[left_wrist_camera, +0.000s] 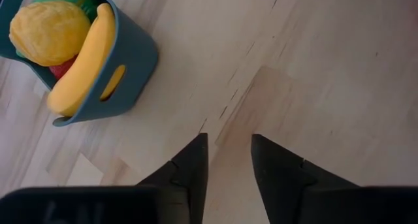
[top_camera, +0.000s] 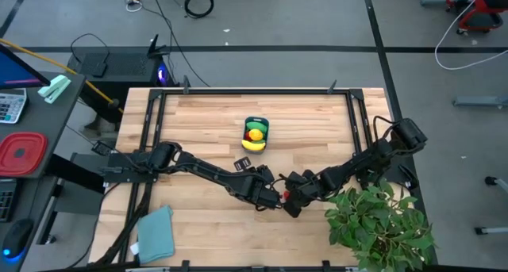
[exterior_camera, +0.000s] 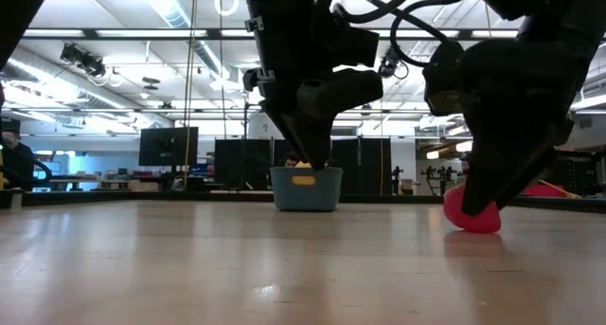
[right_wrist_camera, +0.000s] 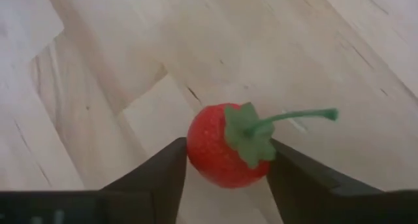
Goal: Pick and placing Produce into tupperware
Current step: Put the red strawberry into the blue bin, then return to Home Position
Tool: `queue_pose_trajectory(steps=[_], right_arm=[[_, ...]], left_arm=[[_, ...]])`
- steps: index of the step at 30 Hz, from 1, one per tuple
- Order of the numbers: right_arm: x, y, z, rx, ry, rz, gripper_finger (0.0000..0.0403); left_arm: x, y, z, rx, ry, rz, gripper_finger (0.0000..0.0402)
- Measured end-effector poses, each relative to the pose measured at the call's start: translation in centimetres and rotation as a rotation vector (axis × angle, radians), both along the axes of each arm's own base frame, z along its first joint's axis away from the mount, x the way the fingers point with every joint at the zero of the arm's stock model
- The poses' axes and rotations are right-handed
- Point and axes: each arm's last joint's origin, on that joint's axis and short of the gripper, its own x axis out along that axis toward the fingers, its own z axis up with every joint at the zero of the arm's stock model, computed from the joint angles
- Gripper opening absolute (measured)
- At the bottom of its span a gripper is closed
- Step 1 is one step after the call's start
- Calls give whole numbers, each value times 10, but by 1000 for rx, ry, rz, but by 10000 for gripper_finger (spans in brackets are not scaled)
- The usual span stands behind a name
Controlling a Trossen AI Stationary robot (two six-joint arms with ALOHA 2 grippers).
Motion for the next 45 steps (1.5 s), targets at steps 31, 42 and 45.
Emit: queue_pose_trajectory(steps=[31,42,45], right_arm=[[31,-103,246,-554,-344,80,129],[38,-171,238,-432,-366,131,70],[55,-179,216,-399,-287,150,51]], left_arm=[[-102,72,217,274,-193,136,107],[-179,132,283,254,-404,342,107],[-187,140,287,258,-404,359,107]])
